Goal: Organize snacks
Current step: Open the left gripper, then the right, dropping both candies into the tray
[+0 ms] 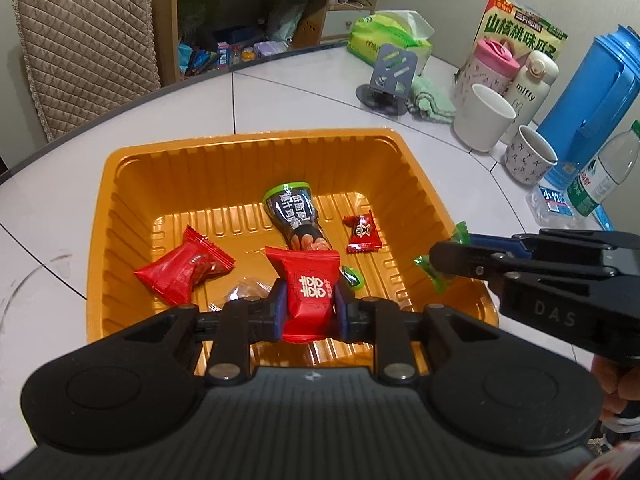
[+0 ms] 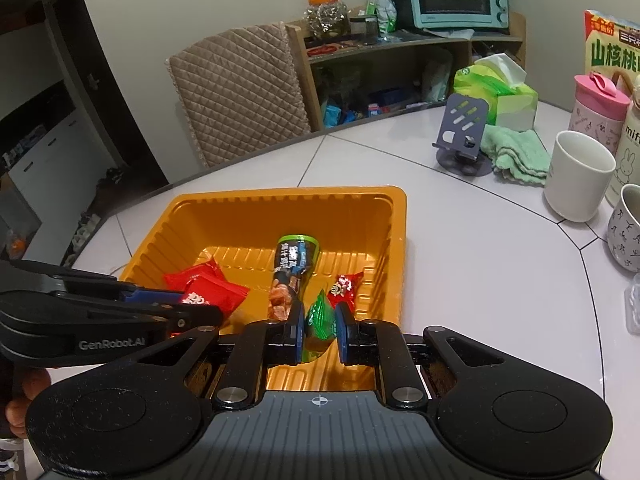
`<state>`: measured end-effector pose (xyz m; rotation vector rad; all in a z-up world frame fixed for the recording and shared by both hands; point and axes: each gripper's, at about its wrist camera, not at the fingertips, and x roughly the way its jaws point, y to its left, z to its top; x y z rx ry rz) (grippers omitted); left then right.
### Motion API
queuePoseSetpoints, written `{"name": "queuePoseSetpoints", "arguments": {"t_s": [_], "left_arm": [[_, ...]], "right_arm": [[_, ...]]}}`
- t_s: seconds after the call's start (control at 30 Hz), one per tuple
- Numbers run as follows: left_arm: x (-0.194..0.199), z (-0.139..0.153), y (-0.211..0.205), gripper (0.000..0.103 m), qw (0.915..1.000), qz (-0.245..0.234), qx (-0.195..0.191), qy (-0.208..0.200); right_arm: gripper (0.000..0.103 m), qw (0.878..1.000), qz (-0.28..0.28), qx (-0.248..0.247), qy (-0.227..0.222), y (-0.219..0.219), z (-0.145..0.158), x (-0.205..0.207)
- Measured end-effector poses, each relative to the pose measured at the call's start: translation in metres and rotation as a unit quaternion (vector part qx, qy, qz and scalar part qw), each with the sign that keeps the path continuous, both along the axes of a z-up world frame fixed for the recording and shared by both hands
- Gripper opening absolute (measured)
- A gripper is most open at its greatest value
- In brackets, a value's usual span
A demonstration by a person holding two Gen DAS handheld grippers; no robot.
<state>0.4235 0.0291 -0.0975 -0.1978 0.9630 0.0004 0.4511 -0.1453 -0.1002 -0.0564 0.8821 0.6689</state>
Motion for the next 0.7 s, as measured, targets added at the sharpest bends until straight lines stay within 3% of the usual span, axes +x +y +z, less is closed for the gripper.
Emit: {"name": "queuePoseSetpoints", "arguments": {"t_s": [0.27,0.7], "left_arm": [[0.002,0.001,0.001,0.031,1.0000,-0.005,0.003,-0.003],[-0.016,0.011,0.037,0.031,0.9994,0.033,0.013,-0.008]], "right_arm": [[0.016,1.000,0.000,-0.001,0.003,-0.002,-0.002,0.002],[0.017,1.000,0.014,-0.003,0.009,0.007,-0.003,0.001]]}}
